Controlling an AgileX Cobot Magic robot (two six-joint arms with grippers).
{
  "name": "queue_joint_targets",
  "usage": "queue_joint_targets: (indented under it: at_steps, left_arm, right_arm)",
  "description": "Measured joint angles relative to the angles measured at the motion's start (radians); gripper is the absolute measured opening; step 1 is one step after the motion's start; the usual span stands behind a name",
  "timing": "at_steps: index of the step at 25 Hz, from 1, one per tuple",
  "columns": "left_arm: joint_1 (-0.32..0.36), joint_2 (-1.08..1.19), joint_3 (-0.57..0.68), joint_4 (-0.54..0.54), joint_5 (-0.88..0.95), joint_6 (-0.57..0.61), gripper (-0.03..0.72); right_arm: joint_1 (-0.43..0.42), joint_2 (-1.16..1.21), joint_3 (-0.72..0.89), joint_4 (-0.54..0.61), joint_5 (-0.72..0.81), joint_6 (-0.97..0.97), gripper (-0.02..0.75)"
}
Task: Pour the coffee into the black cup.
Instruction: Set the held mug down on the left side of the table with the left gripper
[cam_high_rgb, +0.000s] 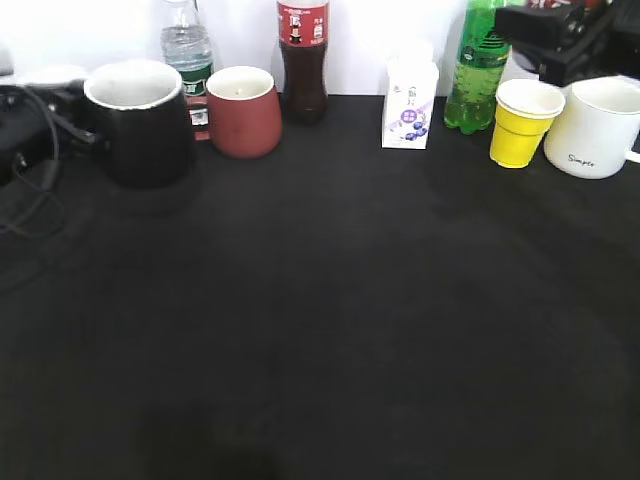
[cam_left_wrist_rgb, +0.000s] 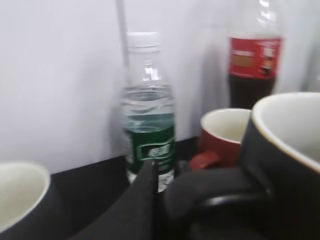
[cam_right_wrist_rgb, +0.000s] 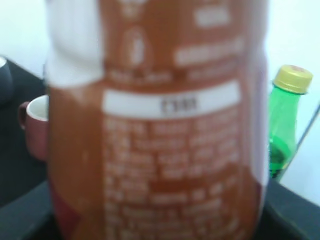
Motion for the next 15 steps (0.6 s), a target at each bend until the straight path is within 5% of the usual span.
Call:
queue_joint_targets:
  at_steps: [5,13,15]
  left_arm:
    - [0.000,0.159,-0.019,-0.157,-0.017,0.041,0.062]
    - [0.000,0.224,-0.053,-0.143,-0.056,0.041,0.062]
    - [0.000,0.224,-0.031,-0.143,-0.072,0.034,0.110]
  right_arm:
    - [0.000,0.000,0.000,0.049,0.000,0.001,0.528]
    - [0.000,0.000,0.000,0.052,0.000,0.001,0.528]
    - [0.000,0.000,0.000,0.052,0.000,0.001,0.528]
